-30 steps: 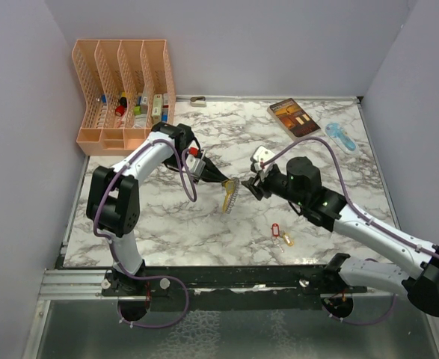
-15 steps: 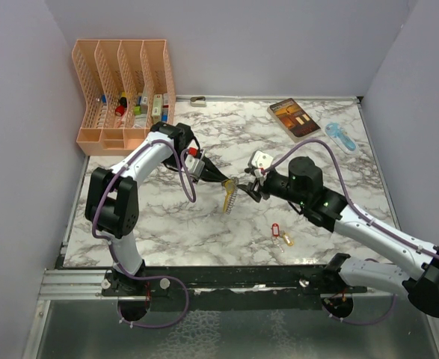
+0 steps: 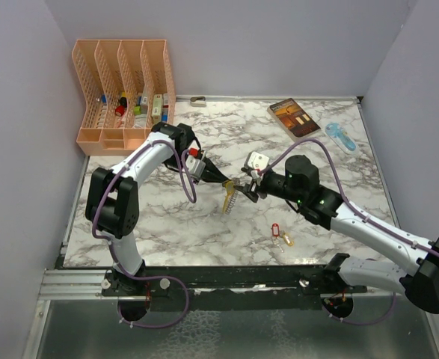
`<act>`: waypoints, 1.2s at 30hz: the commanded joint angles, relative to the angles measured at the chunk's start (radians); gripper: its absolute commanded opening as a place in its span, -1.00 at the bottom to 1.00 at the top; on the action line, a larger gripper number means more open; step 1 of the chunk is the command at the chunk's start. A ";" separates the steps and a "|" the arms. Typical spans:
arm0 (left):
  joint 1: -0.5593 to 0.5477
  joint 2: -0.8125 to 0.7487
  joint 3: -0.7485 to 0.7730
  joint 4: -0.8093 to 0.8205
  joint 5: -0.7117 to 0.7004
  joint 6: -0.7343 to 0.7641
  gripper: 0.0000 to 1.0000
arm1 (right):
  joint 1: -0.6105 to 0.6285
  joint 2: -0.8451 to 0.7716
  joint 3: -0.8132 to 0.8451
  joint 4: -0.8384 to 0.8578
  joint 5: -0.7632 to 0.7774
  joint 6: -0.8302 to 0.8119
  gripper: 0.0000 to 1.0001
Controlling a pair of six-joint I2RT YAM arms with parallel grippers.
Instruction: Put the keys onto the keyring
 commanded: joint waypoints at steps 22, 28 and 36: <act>-0.009 -0.031 -0.002 -0.024 0.176 0.140 -1.00 | 0.007 0.049 0.039 0.051 -0.052 -0.017 -0.49; -0.009 -0.025 0.001 -0.024 0.176 0.136 -1.00 | 0.005 0.058 0.041 0.053 -0.074 -0.011 -0.60; -0.009 -0.011 0.009 -0.024 0.177 0.134 -1.00 | 0.006 0.047 0.037 0.047 -0.086 -0.004 -0.74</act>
